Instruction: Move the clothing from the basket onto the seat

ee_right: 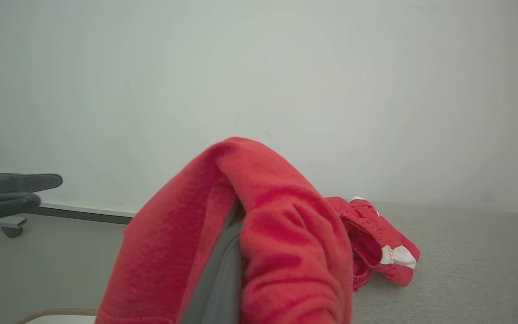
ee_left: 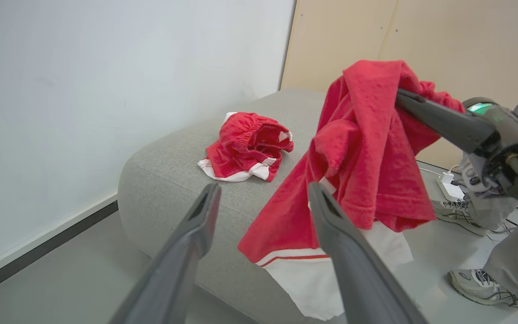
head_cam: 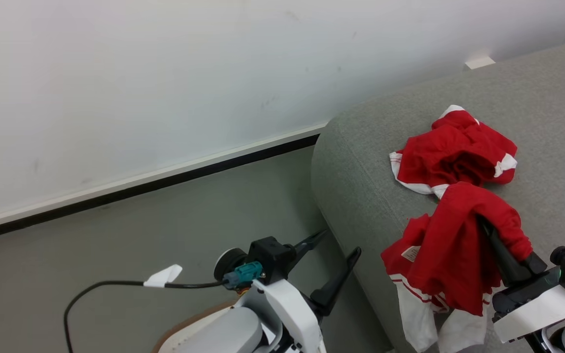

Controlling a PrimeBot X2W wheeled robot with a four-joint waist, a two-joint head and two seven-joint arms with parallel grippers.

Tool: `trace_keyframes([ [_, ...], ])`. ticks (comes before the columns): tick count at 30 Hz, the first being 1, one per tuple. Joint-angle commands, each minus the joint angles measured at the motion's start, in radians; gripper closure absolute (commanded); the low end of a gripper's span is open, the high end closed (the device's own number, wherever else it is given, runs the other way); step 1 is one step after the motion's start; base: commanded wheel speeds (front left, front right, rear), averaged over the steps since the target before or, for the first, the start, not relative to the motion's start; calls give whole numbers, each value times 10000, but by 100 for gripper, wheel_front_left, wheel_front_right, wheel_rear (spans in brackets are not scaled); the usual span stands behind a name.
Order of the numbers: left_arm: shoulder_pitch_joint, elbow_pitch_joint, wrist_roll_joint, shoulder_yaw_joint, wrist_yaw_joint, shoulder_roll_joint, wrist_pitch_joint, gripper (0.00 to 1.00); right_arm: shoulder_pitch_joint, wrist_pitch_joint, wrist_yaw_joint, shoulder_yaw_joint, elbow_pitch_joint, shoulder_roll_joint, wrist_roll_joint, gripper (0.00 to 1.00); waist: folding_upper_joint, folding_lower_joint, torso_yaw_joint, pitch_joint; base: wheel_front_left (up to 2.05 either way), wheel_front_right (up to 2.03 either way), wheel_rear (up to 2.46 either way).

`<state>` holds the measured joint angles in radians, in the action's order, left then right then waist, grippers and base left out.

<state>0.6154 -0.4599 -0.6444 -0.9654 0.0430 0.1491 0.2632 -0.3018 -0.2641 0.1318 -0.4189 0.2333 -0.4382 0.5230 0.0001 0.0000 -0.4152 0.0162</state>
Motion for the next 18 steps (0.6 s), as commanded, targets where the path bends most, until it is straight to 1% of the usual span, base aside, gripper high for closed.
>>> trace_keyframes([
  [1,-205,40,215,126,37,-15,15,0,142,-2,-21,55,-105,-51,-86,100,-1,0,-180,96,0,0,0],
  [6,-362,54,542,329,93,-119,17,0,178,-2,-21,152,-232,-107,-116,100,-1,0,-258,152,0,0,0],
  [11,-507,-22,761,504,246,-233,18,0,99,-2,-21,170,-291,-161,-180,100,-1,0,-253,205,0,0,0],
  [15,-442,-76,917,612,329,-253,17,0,-292,-2,-21,150,-406,-235,-208,100,-1,0,-164,419,0,0,0],
  [18,-308,-119,1049,654,401,-248,17,0,-782,-2,-21,129,-564,-432,-255,100,-1,0,-57,689,0,0,0],
])
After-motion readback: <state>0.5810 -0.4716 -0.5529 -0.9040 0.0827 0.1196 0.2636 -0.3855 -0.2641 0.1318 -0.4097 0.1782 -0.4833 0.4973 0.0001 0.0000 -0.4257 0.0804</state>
